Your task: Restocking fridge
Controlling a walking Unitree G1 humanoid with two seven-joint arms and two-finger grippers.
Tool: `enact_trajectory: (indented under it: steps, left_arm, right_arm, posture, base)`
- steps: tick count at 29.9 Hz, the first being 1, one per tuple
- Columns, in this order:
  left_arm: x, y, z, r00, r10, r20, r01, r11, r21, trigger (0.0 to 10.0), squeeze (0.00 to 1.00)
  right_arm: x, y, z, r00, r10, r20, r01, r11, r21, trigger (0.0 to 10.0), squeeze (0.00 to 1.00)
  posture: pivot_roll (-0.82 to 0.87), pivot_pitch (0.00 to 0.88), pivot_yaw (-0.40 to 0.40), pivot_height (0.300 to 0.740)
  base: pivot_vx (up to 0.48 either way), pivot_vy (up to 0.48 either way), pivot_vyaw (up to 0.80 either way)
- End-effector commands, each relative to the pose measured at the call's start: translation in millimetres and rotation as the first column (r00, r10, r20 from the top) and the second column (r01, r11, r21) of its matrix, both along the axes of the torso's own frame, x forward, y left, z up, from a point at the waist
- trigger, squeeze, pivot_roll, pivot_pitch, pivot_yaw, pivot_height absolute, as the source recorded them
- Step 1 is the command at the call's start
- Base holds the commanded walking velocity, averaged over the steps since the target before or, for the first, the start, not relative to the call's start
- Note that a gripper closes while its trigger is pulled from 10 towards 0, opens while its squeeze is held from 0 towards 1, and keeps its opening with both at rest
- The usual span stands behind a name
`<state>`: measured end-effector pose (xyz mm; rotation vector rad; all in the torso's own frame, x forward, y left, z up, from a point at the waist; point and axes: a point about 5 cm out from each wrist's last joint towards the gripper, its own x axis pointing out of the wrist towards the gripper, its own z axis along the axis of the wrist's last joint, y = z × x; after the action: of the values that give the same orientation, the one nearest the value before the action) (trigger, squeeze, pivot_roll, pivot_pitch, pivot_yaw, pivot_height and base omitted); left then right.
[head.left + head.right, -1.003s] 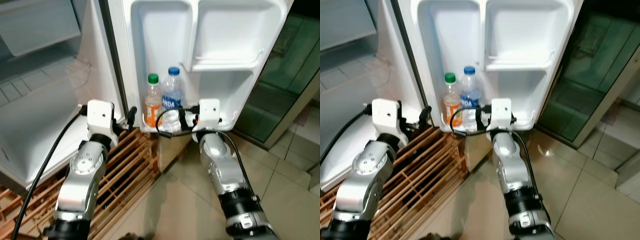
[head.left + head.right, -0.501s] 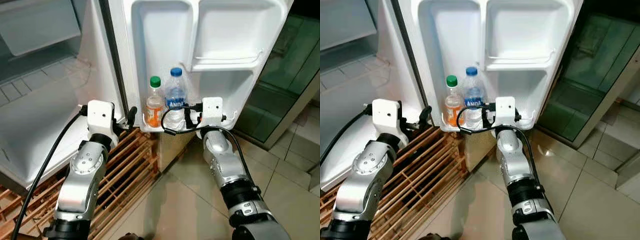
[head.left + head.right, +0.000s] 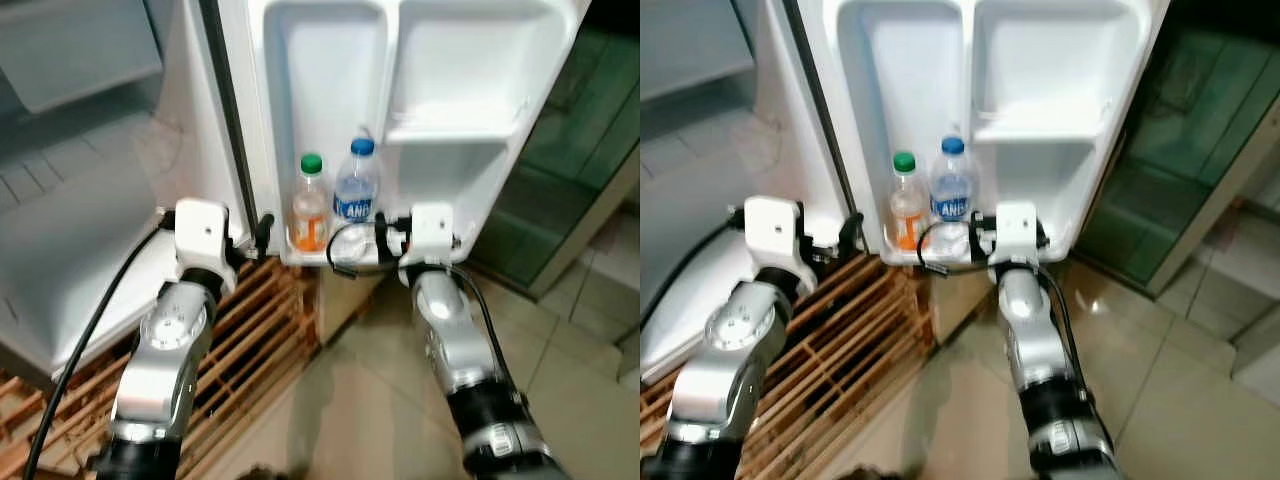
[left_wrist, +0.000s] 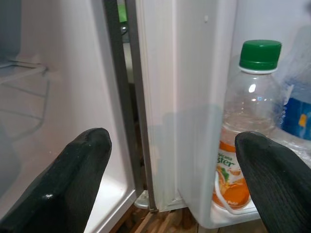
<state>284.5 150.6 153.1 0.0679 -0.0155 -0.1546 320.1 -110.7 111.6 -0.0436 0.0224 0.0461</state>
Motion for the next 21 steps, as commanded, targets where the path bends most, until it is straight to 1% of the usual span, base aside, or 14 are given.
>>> enact_trajectory:
  steps: [1, 4, 5, 6, 7, 8, 9, 11, 13, 14, 17, 19, 20, 21]
  left_arm:
    - [1.5, 1.7, 2.3, 1.000, 0.007, 0.009, -0.007, 1.000, 0.007, 10.0, 0.00]
    - [1.6, 1.8, 2.0, 1.000, 0.005, 0.009, -0.005, 1.000, 0.007, 10.0, 0.00]
    - [2.0, 1.5, 1.7, 1.000, 0.000, 0.010, 0.000, 1.000, 0.012, 10.0, 0.00]
    - [2.1, 1.6, 1.1, 1.000, -0.001, 0.010, 0.001, 1.000, 0.013, 10.0, 0.00]
    - [2.8, 1.1, -2.1, 1.000, -0.005, 0.006, 0.005, 1.000, 0.019, 10.0, 0.00]
    - [2.8, 1.1, -2.1, 1.000, -0.005, 0.006, 0.005, 1.000, 0.019, 10.0, 0.00]
    - [3.0, 0.4, -4.6, 1.000, -0.011, 0.011, 0.011, 1.000, 0.012, 10.0, 0.00]
    - [1.8, 0.7, -7.6, 1.000, -0.017, 0.007, 0.017, 1.000, -0.007, 10.0, 0.00]
    - [-0.3, 0.8, -13.9, 1.000, -0.017, -0.017, 0.017, 0.999, -0.029, 10.0, 0.00]
    - [-0.3, 0.8, -13.9, 1.000, -0.017, -0.017, 0.017, 0.999, -0.029, 10.0, 0.00]
    - [-4.5, -1.4, -31.5, 0.997, -0.004, -0.083, -0.003, 0.996, -0.086, 10.0, 0.00]
    - [-10.3, -2.9, -38.8, 0.996, -0.005, -0.091, -0.003, 0.996, -0.088, 10.0, 0.00]
    - [-17.8, -0.2, -45.2, 0.995, -0.006, -0.099, -0.002, 0.997, -0.080, 10.0, 0.00]
    - [-36.2, 10.6, -60.0, 0.990, 0.013, -0.140, -0.023, 0.997, -0.075, 10.0, 0.00]
  right_arm:
    - [-2.7, 1.2, 9.6, 1.000, 0.006, 0.021, -0.006, 1.000, 0.000, 10.0, 0.00]
    - [-7.6, -4.3, 10.4, 1.000, -0.013, 0.019, 0.013, 1.000, -0.006, 10.0, 0.00]
    - [-16.3, -15.0, 9.9, 0.999, -0.042, 0.015, 0.042, 0.999, -0.014, 10.0, 0.00]
    - [-20.1, -18.8, 9.2, 0.999, -0.049, 0.015, 0.049, 0.999, -0.018, 10.0, 0.00]
    - [-36.7, -33.4, 4.9, 0.998, -0.060, 0.014, 0.061, 0.998, -0.028, 10.0, 0.00]
    - [-36.7, -33.4, 4.9, 0.998, -0.060, 0.014, 0.061, 0.998, -0.028, 10.0, 0.00]
    - [-50.8, -44.9, -1.7, 0.997, -0.073, -0.007, 0.073, 0.997, -0.019, 10.0, 0.00]
    - [-62.1, -53.7, -7.8, 0.996, -0.082, -0.026, 0.083, 0.996, 0.020, 10.0, 0.00]
    - [-70.5, -58.6, -8.1, 0.998, -0.067, -0.019, 0.068, 0.996, 0.057, 10.0, 0.00]
    - [-70.5, -58.6, -8.1, 0.998, -0.067, -0.019, 0.068, 0.996, 0.057, 10.0, 0.00]
    - [-81.5, -63.8, -7.6, 1.000, 0.000, 0.023, -0.002, 0.998, 0.058, 10.0, 0.00]
    - [-85.4, -66.9, -11.2, 0.999, 0.032, 0.027, -0.033, 0.999, 0.032, 10.0, 0.00]
    - [-87.2, -69.3, -14.9, 0.999, 0.038, 0.015, -0.038, 0.999, 0.029, 10.0, 0.00]
    - [-87.3, -74.2, -20.5, 1.000, 0.028, -0.011, -0.028, 0.999, 0.038, 10.0, 0.00]
  posture:
    - [-0.09, 0.000, 0.040, 0.740]
    - [-0.10, 0.000, 0.038, 0.740]
    - [-0.10, 0.000, 0.036, 0.740]
    - [-0.10, 0.000, 0.035, 0.740]
    - [-0.12, 0.000, 0.033, 0.740]
    - [-0.12, 0.000, 0.033, 0.740]
    - [-0.14, 0.000, 0.030, 0.740]
    - [-0.16, 0.000, 0.029, 0.740]
    - [-0.17, 0.000, 0.027, 0.740]
    - [-0.17, 0.000, 0.027, 0.740]
    - [-0.19, 0.000, 0.011, 0.740]
    - [-0.19, 0.000, 0.000, 0.740]
    - [-0.18, 0.000, -0.010, 0.740]
    - [-0.17, 0.000, -0.020, 0.740]
  base:
    - [0.000, 0.000, 0.00]
    - [0.000, 0.000, 0.00]
    - [0.000, 0.000, 0.00]
    - [0.000, 0.000, 0.00]
    - [0.000, 0.000, 0.00]
    - [0.000, 0.000, 0.00]
    - [0.000, 0.000, 0.00]
    - [0.000, 0.000, 0.00]
    - [0.000, 0.000, 0.00]
    - [0.000, 0.000, 0.00]
    - [0.000, 0.000, 0.00]
    - [0.000, 0.000, 0.00]
    - [0.000, 0.000, 0.00]
    - [0.000, 0.000, 0.00]
